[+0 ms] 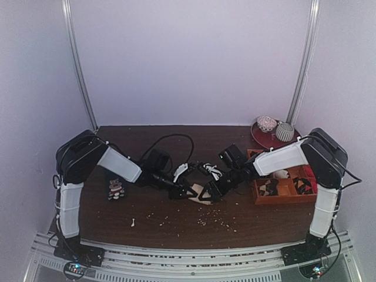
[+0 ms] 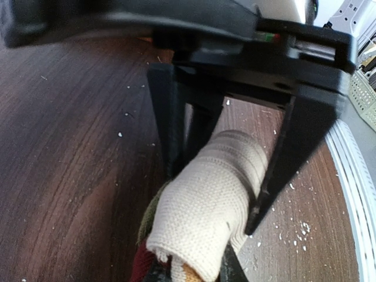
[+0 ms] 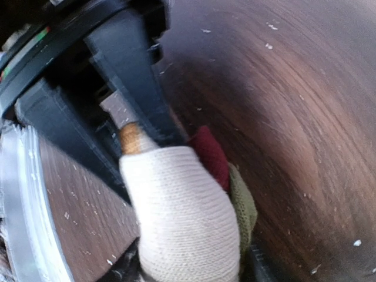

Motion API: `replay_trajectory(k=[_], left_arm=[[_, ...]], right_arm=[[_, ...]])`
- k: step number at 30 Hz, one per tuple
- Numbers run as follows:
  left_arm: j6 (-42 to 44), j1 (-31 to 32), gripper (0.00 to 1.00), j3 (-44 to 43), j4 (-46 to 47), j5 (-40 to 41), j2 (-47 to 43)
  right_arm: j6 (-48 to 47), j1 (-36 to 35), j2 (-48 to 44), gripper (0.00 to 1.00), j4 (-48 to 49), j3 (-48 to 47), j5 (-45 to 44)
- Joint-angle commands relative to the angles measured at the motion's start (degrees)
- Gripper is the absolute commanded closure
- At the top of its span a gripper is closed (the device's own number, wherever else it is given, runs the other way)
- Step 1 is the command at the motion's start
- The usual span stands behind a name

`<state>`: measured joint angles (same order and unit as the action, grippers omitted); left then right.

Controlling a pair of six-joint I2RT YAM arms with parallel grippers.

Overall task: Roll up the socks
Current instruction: Roll a pair of socks at the center of the board, then pick up the pair of socks from the center of the board, then move the storage box to the center of the board.

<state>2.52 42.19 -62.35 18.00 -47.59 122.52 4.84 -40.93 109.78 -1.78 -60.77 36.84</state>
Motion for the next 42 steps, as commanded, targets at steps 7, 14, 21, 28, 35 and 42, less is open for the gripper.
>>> replay_trajectory(k=[7, 14, 21, 28, 35, 42], left_arm=[[1.5, 1.1, 0.89, 2.5, -13.0, 8.9, 4.5], [1.9, 0.9, 0.22, 2.3, -10.0, 11.4, -5.9], [0.2, -1.5, 0.02, 3.8, -8.7, 14.0, -16.5], [-0.2, -2.8, 0.02, 5.7, -10.3, 20.1, -26.4], [-5.5, -4.4, 0.02, 12.0, 1.6, 21.4, -32.7], [-16.7, -8.2, 0.02, 11.6, 14.3, 10.2, -28.1]], right_arm=[[2.2, -0.1, 2.9, 0.86, -1.9, 0.4, 0.4], [5.5, 1.4, 1.5, 1.0, 2.7, 2.6, -0.9], [6.7, 4.9, -7.6, 1.0, 3.6, 2.6, -3.9], [7.7, 10.3, -19.2, 1.0, -2.1, 5.8, -12.0], [15.0, 17.9, -41.1, 1.0, -11.4, 17.7, -29.3], [20.1, 25.0, -58.7, 1.0, -23.1, 21.5, -44.4]])
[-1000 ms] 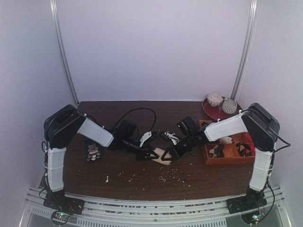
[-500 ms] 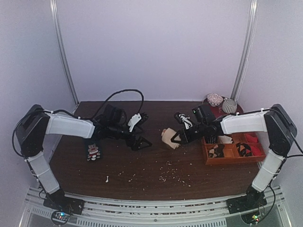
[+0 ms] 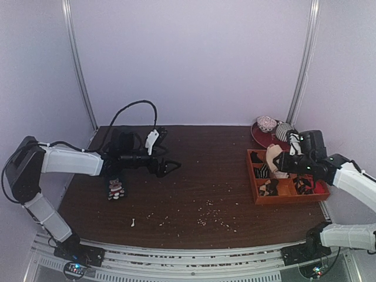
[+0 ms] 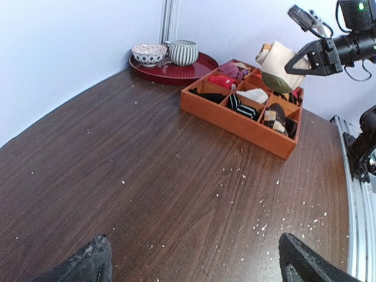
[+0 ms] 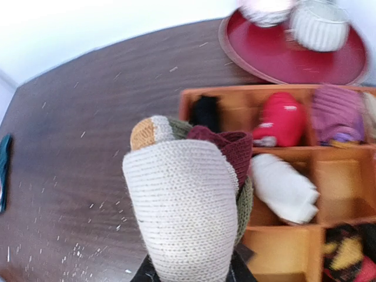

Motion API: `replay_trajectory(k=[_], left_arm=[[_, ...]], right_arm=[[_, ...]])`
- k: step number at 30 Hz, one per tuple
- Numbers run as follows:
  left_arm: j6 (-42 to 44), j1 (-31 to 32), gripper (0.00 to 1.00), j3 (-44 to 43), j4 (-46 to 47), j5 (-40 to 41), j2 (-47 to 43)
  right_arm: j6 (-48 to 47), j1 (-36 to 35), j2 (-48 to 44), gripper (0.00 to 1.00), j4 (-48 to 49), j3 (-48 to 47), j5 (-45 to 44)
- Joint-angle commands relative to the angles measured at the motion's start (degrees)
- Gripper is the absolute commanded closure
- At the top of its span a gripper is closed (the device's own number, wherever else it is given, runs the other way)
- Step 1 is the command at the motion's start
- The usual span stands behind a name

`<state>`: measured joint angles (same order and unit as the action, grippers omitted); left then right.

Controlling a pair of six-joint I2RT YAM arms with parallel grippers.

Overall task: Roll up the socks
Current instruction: Move the storage box to the center of the board.

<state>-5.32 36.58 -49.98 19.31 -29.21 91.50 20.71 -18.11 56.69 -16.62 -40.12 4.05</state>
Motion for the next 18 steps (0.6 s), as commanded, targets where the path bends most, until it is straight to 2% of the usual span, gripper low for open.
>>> replay_trajectory(k=[1, 4, 8, 18], left_arm=[[-11.8, -3.3, 0.02, -1.0, 15.9, -11.2, 4.1], [-18.8, -4.7, 0.02, -0.8, 24.3, -17.0, 7.6], [-19.9, -4.8, 0.02, 1.5, 28.9, -16.2, 7.4], [-14.8, -4.7, 0.02, -1.0, 16.4, -11.7, 4.5]], right_arm=[[4.5, 3.3, -6.4, 1.0, -9.7, 1.0, -12.7], [5.0, 5.5, -7.1, 1.0, -12.4, 1.6, -14.8], [5.7, 6.3, -6.1, 1.0, -12.9, 2.3, -16.5], [8.1, 6.1, -2.8, 1.0, -13.1, 3.4, -17.6]])
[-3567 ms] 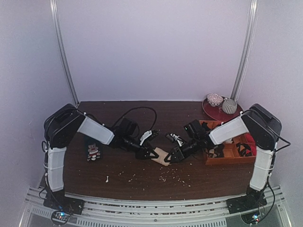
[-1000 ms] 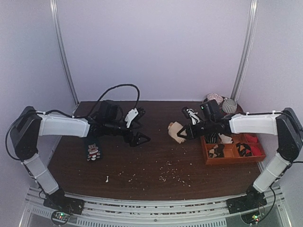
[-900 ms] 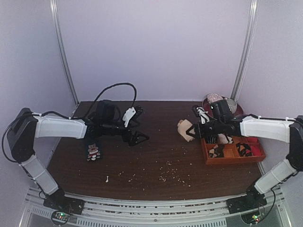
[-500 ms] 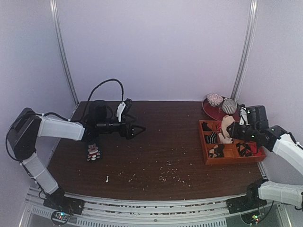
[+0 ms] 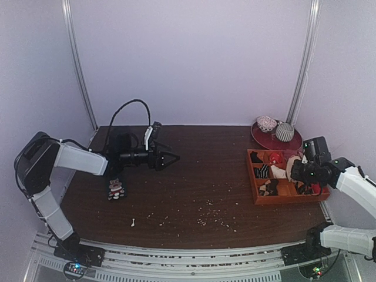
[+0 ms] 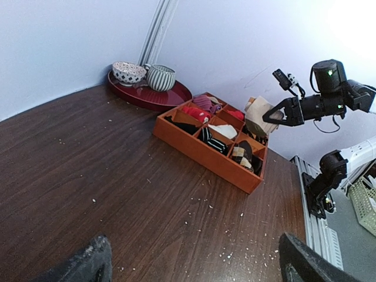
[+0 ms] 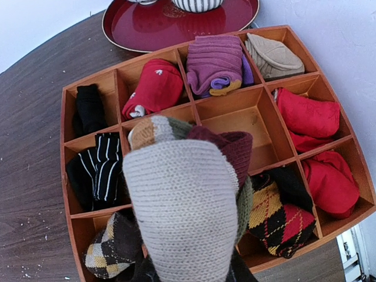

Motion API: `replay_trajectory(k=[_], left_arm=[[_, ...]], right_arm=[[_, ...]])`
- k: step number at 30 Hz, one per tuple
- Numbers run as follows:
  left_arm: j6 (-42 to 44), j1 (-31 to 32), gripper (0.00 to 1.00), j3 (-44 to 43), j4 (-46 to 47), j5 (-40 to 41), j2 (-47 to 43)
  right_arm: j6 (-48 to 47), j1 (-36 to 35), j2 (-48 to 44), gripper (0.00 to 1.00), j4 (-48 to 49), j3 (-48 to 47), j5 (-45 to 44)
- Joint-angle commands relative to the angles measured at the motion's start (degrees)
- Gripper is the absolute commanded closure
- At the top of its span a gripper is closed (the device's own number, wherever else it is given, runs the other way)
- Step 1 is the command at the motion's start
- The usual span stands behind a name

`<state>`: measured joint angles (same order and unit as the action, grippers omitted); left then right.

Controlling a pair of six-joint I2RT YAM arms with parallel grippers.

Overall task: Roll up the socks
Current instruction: Move the storage box to the center of the board.

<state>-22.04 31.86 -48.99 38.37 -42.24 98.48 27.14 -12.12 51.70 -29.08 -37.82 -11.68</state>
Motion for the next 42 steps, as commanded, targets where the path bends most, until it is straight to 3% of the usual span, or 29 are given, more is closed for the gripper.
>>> replay_trajectory(k=[1, 6, 9, 18, 24, 28, 34, 42], left_arm=[[2.9, 0.0, 0.02, -2.4, -4.5, 2.5, -2.9], [8.0, -0.1, 0.02, -6.8, -18.2, 13.2, -4.8], [9.5, 0.0, 0.02, -8.1, -22.2, 15.6, -6.0], [10.0, -0.1, 0.02, -7.1, -22.6, 13.8, -8.7], [11.4, -0.1, 0.02, -6.6, -24.7, 14.4, -11.1], [11.5, -0.1, 0.02, -6.0, -25.4, 14.6, -12.6], [12.5, -0.1, 0.02, -4.9, -27.1, 16.9, -14.4], [12.7, -0.1, 0.02, -4.2, -28.6, 18.5, -14.3]], right_arm=[[1.9, -0.1, 3.0, 1.0, -0.7, 1.0, -2.0], [3.3, -2.1, 7.6, 1.0, -0.7, 1.2, -3.4], [4.8, -4.0, 8.9, 1.0, -1.1, 1.3, -5.6], [11.3, -11.1, 15.2, 1.0, -0.5, 4.0, -9.3], [12.8, -13.0, 17.1, 1.0, 3.3, 8.0, -5.9], [13.1, -16.5, 20.2, 1.0, 10.4, 8.9, 1.3], [16.3, -25.8, 29.4, 1.0, 18.0, 2.9, 3.6], [14.8, -27.3, 30.2, 1.0, 16.7, -3.1, 1.7]])
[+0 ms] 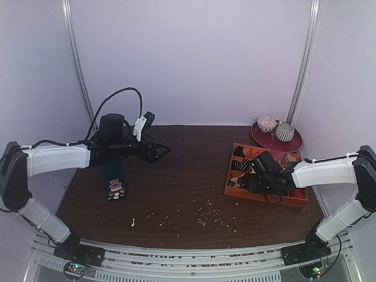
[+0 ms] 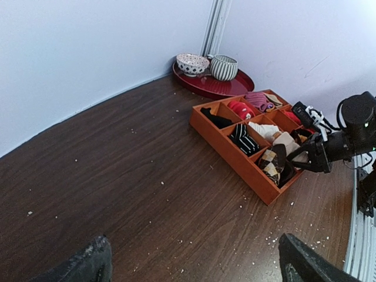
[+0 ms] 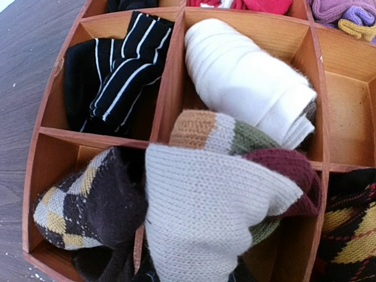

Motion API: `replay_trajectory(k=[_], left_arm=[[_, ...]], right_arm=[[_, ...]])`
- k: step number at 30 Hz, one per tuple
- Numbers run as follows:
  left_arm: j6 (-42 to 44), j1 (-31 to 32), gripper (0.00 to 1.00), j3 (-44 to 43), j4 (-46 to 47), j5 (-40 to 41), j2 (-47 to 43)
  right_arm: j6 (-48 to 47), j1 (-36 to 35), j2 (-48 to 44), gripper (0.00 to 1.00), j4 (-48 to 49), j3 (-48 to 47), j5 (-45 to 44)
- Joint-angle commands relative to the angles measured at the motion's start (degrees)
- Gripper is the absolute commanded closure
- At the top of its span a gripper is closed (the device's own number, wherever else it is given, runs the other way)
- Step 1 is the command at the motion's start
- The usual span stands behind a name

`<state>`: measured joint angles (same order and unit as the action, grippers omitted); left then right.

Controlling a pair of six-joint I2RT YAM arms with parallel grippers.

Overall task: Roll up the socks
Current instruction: Move the storage box to the center of the board.

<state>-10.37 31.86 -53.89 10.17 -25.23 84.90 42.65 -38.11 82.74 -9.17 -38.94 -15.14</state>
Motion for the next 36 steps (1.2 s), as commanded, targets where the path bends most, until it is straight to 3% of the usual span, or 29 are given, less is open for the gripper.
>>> replay_trajectory(k=[1, 11, 15, 23, 31, 36], left_arm=[[1.0, 0.0, 0.02, 0.6, -0.5, 1.4, -0.5], [1.1, 0.0, 0.02, -0.3, -0.1, 0.1, 2.5], [1.6, -0.1, 0.02, 0.1, 0.2, 0.7, 2.9], [1.7, -0.1, 0.02, 0.2, -0.2, 0.6, 3.1], [0.7, -0.1, 0.02, 1.8, 0.3, 7.5, 0.1], [0.4, -0.1, 0.02, 2.4, 1.4, 6.1, 0.4]], right_arm=[[-0.9, -1.3, -2.1, 1.0, -4.8, -2.4, 4.1], [-11.6, -1.4, -19.2, 1.0, -17.9, -6.5, -0.6], [-16.2, -1.4, -20.8, 1.0, -22.1, -8.2, -3.4], [-16.8, -1.6, -14.9, 1.0, -28.0, -12.3, -15.0], [-10.2, -7.4, -7.1, 1.0, -31.6, -13.1, -24.4], [-4.8, -10.6, -0.6, 1.0, -37.0, -15.7, -30.7]])
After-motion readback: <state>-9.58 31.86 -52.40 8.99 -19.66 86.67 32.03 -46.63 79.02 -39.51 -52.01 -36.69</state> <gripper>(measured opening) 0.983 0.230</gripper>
